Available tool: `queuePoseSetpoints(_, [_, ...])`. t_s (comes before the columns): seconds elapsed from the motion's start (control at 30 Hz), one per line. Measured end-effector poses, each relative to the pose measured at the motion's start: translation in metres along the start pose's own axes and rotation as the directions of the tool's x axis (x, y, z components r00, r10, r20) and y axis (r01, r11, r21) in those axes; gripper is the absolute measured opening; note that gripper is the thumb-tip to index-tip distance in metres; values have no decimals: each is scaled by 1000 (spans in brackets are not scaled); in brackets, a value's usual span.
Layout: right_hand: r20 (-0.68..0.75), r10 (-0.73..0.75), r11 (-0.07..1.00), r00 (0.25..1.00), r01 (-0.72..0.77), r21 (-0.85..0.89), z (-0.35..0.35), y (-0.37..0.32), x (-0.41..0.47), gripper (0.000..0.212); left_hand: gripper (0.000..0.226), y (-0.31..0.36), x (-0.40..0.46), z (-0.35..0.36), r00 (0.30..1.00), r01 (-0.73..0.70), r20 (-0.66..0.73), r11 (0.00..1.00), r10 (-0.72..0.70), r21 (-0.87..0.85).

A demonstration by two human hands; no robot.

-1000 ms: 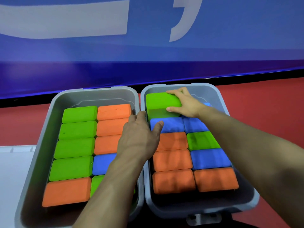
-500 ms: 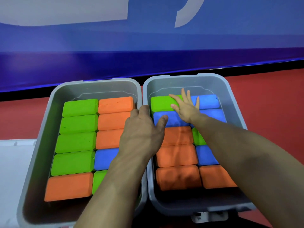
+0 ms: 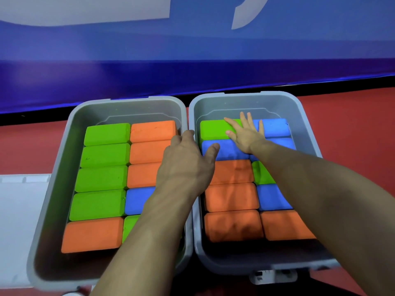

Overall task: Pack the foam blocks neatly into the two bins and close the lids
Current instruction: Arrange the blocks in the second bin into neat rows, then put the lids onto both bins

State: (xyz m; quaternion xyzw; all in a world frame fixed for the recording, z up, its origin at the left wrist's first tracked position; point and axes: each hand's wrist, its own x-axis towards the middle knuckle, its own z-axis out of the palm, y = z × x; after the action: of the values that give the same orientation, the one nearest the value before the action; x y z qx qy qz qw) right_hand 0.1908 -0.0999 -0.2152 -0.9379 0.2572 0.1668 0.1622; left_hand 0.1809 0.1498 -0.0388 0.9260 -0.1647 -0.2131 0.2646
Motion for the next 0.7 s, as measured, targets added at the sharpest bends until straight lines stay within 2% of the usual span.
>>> queuePoseSetpoints(0.1, [-29, -6, 999, 1000, 4, -46, -3, -7, -11, 53, 68, 2, 1, -2, 999, -26, -18, 1000, 26, 2])
queuePoseSetpoints(0.33, [-179, -109, 994, 978, 108, -11, -15, -30, -78, 59, 70, -3, -4, -13, 996, -75, -58, 997, 74, -17])
queuePoseSetpoints(0.47, [-184, -202, 979, 962, 198, -43, -33, -51, -127, 60, 63, -7, -10, -21, 993, -94, -80, 995, 92, -17])
queuePoseSetpoints(0.7, [-203, -370, 928, 906, 350, -129, -75, -131, -193, 60, 57, -41, -41, -56, 975, -129, -174, 988, 141, 80])
